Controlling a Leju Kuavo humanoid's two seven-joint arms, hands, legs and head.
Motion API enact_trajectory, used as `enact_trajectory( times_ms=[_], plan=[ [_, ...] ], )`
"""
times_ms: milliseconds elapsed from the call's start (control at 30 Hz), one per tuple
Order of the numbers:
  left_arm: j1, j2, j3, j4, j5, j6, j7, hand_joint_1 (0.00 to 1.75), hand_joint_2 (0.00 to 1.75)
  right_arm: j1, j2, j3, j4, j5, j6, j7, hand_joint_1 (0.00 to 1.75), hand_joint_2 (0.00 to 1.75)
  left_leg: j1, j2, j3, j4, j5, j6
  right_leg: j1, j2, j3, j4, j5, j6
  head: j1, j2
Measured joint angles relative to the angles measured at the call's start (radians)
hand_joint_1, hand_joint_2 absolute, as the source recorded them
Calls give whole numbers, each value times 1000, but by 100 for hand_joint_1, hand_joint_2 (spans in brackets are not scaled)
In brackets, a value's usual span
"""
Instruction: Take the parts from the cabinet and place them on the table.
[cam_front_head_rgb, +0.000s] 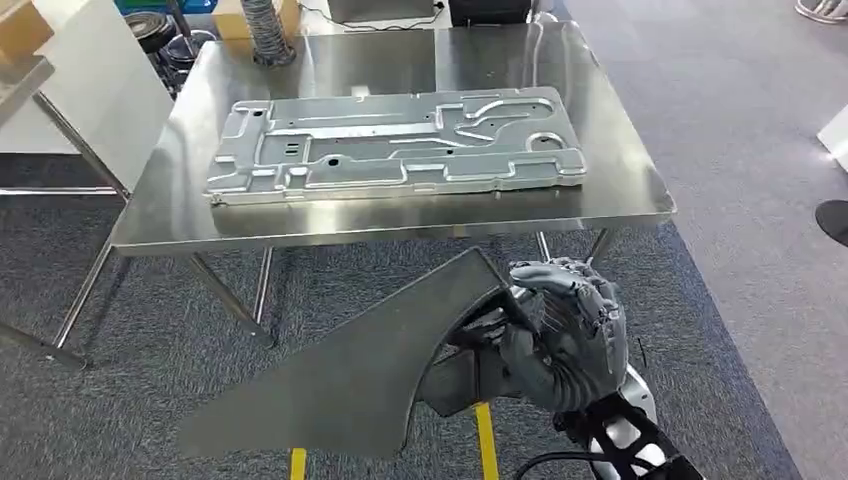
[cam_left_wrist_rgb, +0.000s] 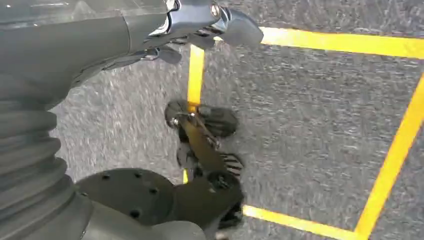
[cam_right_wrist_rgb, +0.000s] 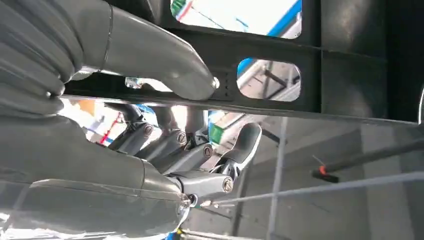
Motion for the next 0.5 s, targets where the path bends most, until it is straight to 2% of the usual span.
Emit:
enact_trajectory(
  times_ms=[33, 67, 100, 133, 200, 233, 267, 333, 367, 400, 433, 467, 500],
  plan=[
    [0, 0, 0, 0, 0, 0, 2, 0, 175, -3, -2, 2, -2, -1, -2, 4, 175, 175, 1, 0, -47, 71, -31, -4, 0, 0, 5, 0, -6, 0, 0, 0],
    [3, 0, 1, 0, 0, 0, 2, 0, 175, -3, -5, 5, -2, -3, -3, 7, 175, 175, 3, 0, -80, 105, -34, -4, 0, 1, 12, 0, -12, 1, -1, 0],
    [4, 0, 1, 0, 0, 0, 3, 0, 175, -4, -6, 6, -2, -3, -5, 8, 175, 175, 5, 0, -85, 87, -9, -4, -1, 2, 21, 0, -19, 2, -1, 0],
    [4, 0, 1, 0, -2, 0, 5, 0, 175, -5, -9, 10, -3, -3, -11, 10, 175, 175, 5, 0, -70, 28, 37, -2, -1, 3, 33, 0, -27, 5, -2, 0],
    [4, 0, 1, 0, -9, 1, 6, 0, 175, -9, -14, 15, -8, -3, -29, 16, 175, 175, 5, 2, -8, -153, 157, 4, -1, 2, 61, 0, -46, 11, -2, 0],
    [6, 1, 2, 0, -12, 0, 8, 0, 175, -10, -18, 16, -8, -3, -39, 16, 175, 175, 2, 4, 2, -196, 178, 9, 0, 1, 69, -2, -54, 16, -1, 0],
    [2, 1, 2, 0, -14, 0, 9, 0, 175, -9, -22, 16, -9, -4, -45, 16, 175, 175, -6, 7, -1, -201, 137, 16, 1, 2, 68, -6, -57, 23, -2, 0],
    [4, 1, 2, 0, -18, 0, 10, 0, 175, -7, -30, 18, -13, -6, -55, 19, 175, 175, -7, 6, 5, -209, 161, 33, 2, 2, 74, 2, -54, 38, -2, 0],
    [5, 1, 2, 0, -19, 0, 10, 0, 175, -8, -34, 18, -16, -6, -63, 19, 175, 175, -5, 4, 18, -211, 159, 39, 3, 1, 80, 2, -53, 43, 1, 0],
    [4, 1, 2, 0, -19, 0, 10, 0, 175, -7, -38, 18, -17, -5, -76, 18, 175, 175, -1, 3, 30, -221, 160, 45, -1, 1, 73, 21, -57, 47, -2, 0],
    [2, 1, 2, 0, -19, 0, 9, 0, 175, -8, -42, 17, -19, 2, -93, 19, 175, 175, -2, 4, 39, -223, 156, 52, -2, 1, 49, 70, -61, 47, 3, 0],
    [0, 1, 3, 0, -21, 0, 8, 0, 175, -13, -46, 13, -19, 7, -114, 32, 175, 175, -3, 3, 42, -223, 151, 58, -1, 1, 7, 138, -83, 50, 3, 0],
    [0, 1, 5, 0, -26, 0, 8, 0, 175, -24, -53, 3, -16, 6, -129, 52, 175, 175, -5, 3, 47, -223, 145, 61, -2, 1, -47, 218, -121, 55, 4, 0]
  ],
)
